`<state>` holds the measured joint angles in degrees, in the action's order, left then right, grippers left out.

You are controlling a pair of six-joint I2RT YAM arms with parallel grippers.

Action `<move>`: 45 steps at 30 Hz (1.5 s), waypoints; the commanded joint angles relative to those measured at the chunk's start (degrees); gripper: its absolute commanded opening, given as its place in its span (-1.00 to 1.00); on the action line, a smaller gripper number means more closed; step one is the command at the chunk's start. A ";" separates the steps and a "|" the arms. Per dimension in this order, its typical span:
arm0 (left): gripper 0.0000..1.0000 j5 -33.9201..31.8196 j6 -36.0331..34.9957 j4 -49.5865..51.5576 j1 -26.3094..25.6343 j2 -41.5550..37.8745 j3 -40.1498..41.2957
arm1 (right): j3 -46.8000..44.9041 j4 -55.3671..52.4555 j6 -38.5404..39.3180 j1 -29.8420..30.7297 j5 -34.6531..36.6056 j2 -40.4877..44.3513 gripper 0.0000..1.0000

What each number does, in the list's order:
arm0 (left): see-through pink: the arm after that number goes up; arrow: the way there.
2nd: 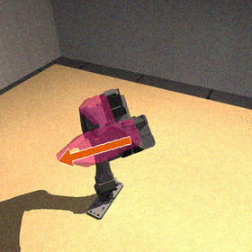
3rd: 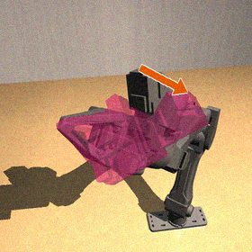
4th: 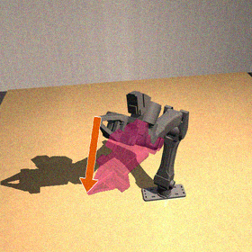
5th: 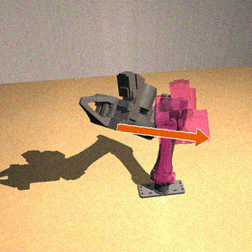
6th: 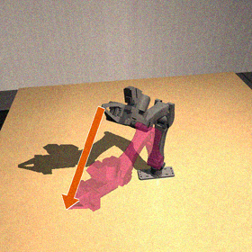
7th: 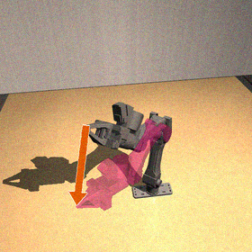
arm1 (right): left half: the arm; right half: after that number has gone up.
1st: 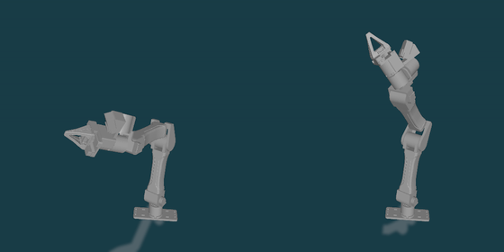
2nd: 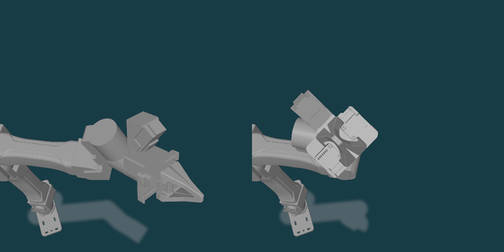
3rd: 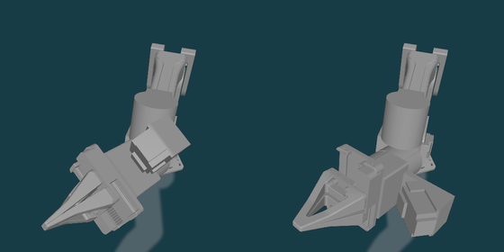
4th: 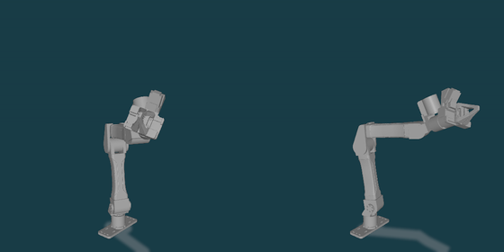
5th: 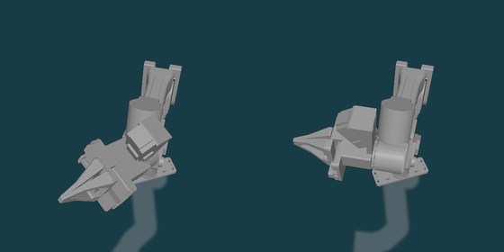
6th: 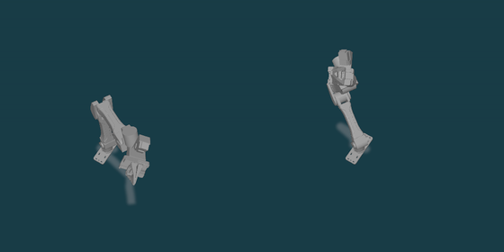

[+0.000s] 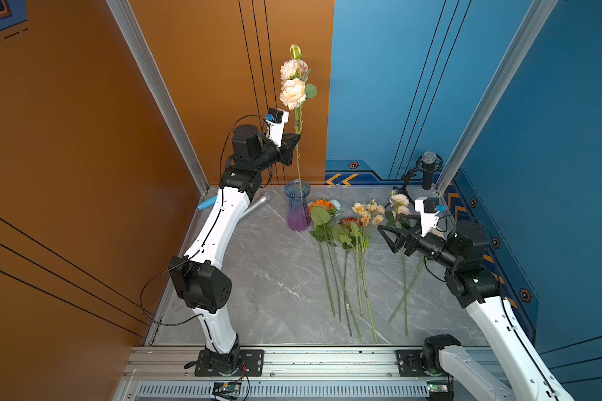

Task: Place the pink flowers into the vase
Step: Place the flower in the vase.

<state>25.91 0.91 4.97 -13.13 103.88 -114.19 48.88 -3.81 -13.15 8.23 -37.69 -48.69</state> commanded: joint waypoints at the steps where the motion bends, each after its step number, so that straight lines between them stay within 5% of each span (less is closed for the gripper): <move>1: -1.00 0.14 0.50 -0.96 1.00 -1.36 -1.84 | -0.28 2.42 -0.66 -0.37 -1.10 -0.34 1.00; 15: -1.00 2.13 3.50 0.39 1.48 0.79 -8.42 | -0.98 2.67 -0.93 -0.36 -0.98 0.26 1.00; 45: -1.00 -6.72 2.63 -16.09 -2.31 1.69 20.05 | -0.47 -0.24 0.25 -1.00 -1.77 2.02 1.00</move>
<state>20.03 2.85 -7.31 -15.07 104.40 -94.83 48.01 -2.61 -13.50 7.70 -37.85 -47.35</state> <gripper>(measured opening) 0.082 0.999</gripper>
